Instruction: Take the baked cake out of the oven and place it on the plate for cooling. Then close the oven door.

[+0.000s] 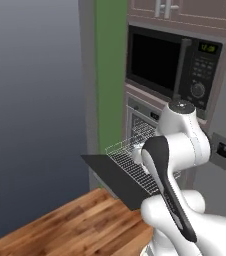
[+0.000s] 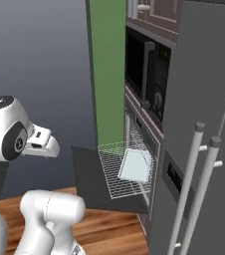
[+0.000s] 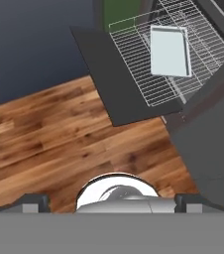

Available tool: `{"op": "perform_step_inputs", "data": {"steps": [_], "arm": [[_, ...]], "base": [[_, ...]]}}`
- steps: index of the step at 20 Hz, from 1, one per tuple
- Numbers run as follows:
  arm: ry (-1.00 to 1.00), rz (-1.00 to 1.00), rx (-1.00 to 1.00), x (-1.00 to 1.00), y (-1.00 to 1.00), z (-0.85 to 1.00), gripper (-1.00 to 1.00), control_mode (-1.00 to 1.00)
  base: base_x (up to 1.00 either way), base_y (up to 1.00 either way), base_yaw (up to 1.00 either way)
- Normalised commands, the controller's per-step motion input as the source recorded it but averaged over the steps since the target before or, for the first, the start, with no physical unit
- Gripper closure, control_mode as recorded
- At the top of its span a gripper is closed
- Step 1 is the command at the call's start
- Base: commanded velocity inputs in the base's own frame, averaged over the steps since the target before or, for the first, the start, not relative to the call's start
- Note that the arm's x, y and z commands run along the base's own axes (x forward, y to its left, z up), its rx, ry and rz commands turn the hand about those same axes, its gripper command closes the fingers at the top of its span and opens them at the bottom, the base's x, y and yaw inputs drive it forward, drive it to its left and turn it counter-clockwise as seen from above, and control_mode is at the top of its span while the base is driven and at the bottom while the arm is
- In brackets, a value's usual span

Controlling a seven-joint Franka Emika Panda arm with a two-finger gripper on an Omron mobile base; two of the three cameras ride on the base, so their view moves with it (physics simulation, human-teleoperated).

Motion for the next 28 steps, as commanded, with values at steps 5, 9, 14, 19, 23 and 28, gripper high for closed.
{"op": "perform_step_inputs", "data": {"steps": [5, 9, 14, 19, 23, 28], "arm": [[0.0, 0.0, 0.0, 0.0, 0.0, 0.0, -1.0, 1.0], [0.0, 0.0, -0.02, 0.08, -0.06, -0.07, -1.0, -1.0], [0.04, 0.0, -0.09, 0.57, -0.16, -0.47, -1.0, -1.0], [0.02, 0.0, -0.17, 0.71, 0.0, -0.58, -1.0, -1.0], [0.09, 0.0, -0.11, 0.77, -0.01, -0.57, -1.0, -1.0], [0.08, 0.0, -0.04, 0.7, -0.01, -0.62, -1.0, -1.0]], "base": [[0.59, -0.14, 0.02], [0.22, -0.26, 0.0], [0.0, 0.0, 0.0], [0.0, 0.0, 0.0], [0.0, 0.0, 0.0], [0.0, 0.0, 0.0]]}}
